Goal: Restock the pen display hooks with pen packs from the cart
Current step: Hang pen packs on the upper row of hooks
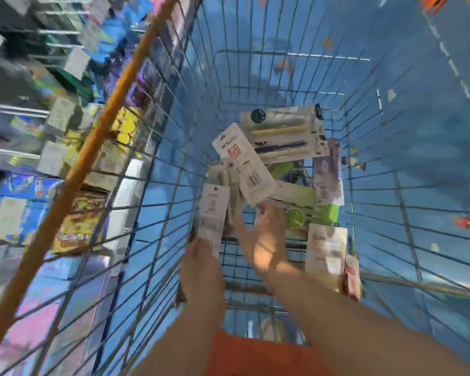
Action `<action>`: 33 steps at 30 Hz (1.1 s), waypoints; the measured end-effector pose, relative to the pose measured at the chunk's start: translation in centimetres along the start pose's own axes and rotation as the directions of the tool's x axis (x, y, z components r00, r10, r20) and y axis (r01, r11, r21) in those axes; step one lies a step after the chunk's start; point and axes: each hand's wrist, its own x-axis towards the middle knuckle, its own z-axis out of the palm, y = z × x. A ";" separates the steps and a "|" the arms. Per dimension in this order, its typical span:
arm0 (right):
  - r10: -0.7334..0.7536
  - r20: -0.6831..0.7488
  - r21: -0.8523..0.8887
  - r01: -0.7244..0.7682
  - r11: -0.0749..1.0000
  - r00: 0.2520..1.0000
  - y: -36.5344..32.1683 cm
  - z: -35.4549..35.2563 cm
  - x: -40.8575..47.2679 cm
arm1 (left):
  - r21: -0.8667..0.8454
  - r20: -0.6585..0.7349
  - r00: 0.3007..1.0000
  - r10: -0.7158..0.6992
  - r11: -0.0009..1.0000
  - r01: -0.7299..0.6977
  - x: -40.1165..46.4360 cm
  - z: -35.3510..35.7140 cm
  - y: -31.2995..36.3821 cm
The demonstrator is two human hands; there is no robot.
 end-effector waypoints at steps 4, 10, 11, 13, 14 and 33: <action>-0.228 -0.278 -0.181 0.182 0.966 0.933 -1.7 0.8 4.4 | 0.067 0.018 0.987 0.159 0.985 -0.160 2.3 2.2 -1.0; 0.059 -0.028 -0.336 -0.065 0.940 0.998 -1.5 -0.1 9.2 | 0.170 0.083 0.978 0.191 0.964 -0.202 3.3 4.2 0.0; 0.093 0.014 -0.276 -0.086 0.957 0.996 -1.2 -0.3 9.1 | 0.158 0.103 0.981 0.162 0.971 -0.177 3.2 4.2 0.2; 0.154 0.163 -0.017 -0.153 0.988 0.975 -0.4 -0.6 8.2 | 0.141 0.115 0.986 0.122 0.980 -0.138 3.5 4.4 0.3; 0.162 0.234 0.100 -0.190 0.977 0.959 0.2 -0.6 7.5 | 0.145 0.115 0.987 0.112 0.981 -0.128 3.8 4.6 0.2; -0.241 0.429 0.276 0.128 0.953 0.871 3.2 3.7 -2.7 | -0.097 0.232 0.971 -0.059 0.992 0.084 5.0 4.2 2.4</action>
